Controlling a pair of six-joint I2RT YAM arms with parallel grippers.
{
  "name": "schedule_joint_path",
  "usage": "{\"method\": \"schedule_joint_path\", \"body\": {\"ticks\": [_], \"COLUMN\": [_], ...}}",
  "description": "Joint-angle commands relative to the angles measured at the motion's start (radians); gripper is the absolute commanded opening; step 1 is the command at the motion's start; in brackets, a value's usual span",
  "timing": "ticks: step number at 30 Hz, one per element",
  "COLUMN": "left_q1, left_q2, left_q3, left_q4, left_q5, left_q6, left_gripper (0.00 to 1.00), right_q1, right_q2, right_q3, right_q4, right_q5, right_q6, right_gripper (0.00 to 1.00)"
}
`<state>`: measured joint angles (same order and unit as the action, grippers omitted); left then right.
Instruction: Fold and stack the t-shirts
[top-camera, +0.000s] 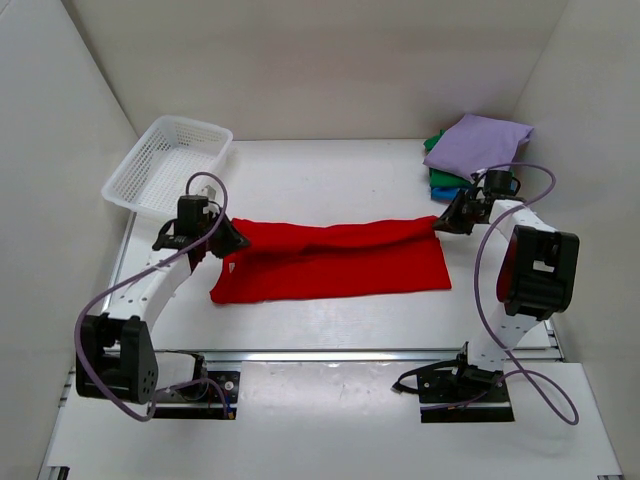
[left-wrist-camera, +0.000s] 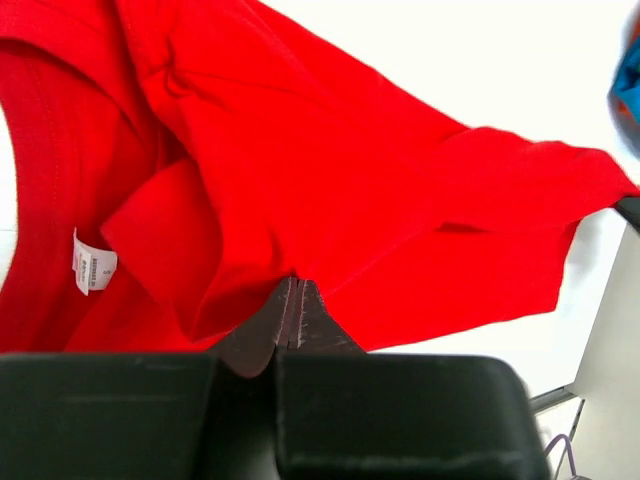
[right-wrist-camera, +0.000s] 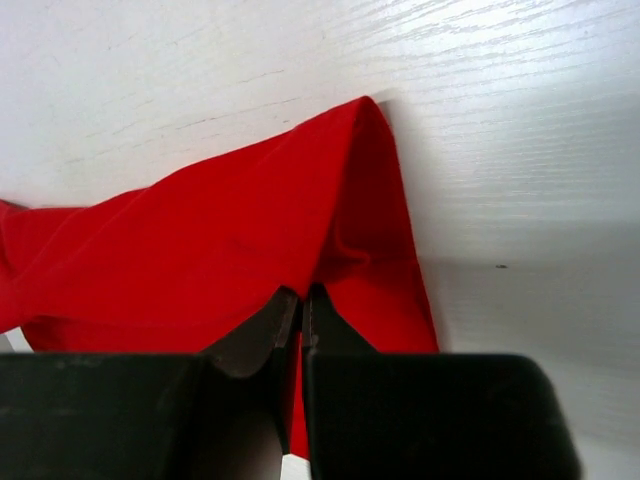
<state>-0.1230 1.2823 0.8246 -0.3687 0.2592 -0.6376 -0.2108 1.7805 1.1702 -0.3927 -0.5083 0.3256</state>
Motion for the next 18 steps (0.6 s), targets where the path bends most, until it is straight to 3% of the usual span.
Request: {"method": "schedule_joint_path", "body": {"ticks": [1,14,18], "left_q1": [0.017,0.002,0.009], "left_q2": [-0.063,-0.097,-0.110], "left_q3": [-0.034,-0.093,-0.153], "left_q4": [0.028,0.017,-0.004], "left_q5": [-0.011,-0.015,-0.020], "left_q6": [-0.003,-0.017,-0.002], "left_gripper": [0.00,0.00,0.00], "right_q1": [-0.012,-0.053,-0.038], "right_q2": [-0.044,-0.127,-0.161], "right_q3": [-0.024,-0.127,-0.133], "right_q4": [0.034,-0.046,-0.171], "right_q5": [-0.019,-0.006,0.062], "right_q6": [-0.029,-0.049,-0.078], "right_gripper": [0.00,0.00,0.00]}}
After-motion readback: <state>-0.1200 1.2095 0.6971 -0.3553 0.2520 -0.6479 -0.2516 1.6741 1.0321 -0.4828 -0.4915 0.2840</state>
